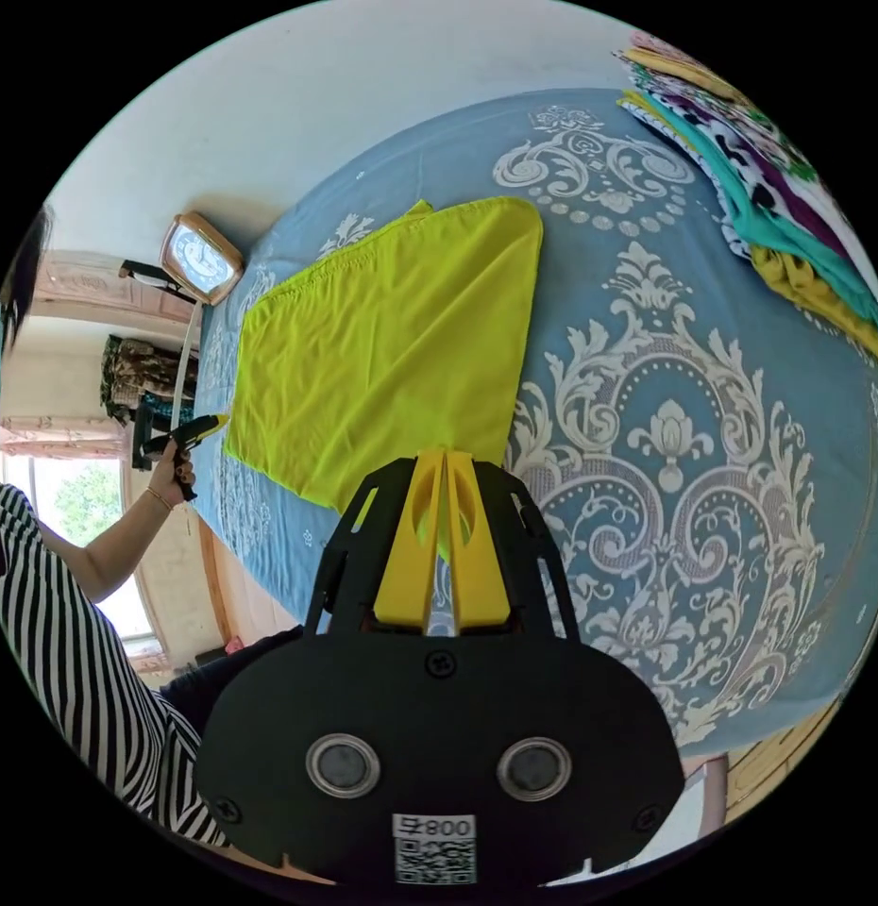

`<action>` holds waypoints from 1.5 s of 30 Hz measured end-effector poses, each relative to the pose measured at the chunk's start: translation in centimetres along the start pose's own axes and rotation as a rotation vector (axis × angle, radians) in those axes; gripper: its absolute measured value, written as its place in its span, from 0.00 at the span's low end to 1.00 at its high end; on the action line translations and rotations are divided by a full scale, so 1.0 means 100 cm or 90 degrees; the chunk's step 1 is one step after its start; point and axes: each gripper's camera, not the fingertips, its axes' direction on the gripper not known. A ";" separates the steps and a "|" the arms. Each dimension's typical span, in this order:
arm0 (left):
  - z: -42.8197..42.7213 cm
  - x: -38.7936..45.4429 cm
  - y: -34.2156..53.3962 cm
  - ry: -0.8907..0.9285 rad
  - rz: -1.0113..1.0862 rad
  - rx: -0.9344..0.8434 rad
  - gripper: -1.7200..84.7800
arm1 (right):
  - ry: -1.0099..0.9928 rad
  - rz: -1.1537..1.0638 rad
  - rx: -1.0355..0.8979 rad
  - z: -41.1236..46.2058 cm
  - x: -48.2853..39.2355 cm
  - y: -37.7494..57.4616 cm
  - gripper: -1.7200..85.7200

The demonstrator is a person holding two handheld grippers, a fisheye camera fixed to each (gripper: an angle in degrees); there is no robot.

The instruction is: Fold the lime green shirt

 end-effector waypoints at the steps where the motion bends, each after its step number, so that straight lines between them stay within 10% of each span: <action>1: -0.002 -0.010 0.008 0.007 -0.018 0.003 0.03 | -0.008 0.011 0.002 -0.002 0.005 0.005 0.02; 11: 0.048 -0.102 0.076 0.230 -0.247 0.011 0.11 | -0.112 0.036 -0.006 0.002 0.037 0.054 0.02; 25: 0.136 -0.111 0.125 0.307 -0.219 -0.018 0.11 | -0.058 -0.006 -0.053 0.012 0.061 0.055 0.04; 37: 0.272 0.105 0.165 0.246 0.360 -0.232 0.11 | -0.202 0.273 0.066 0.005 0.175 0.100 0.11; 45: 0.343 0.222 0.211 0.163 0.646 -0.172 0.14 | -0.340 0.296 0.163 0.004 0.205 0.108 0.04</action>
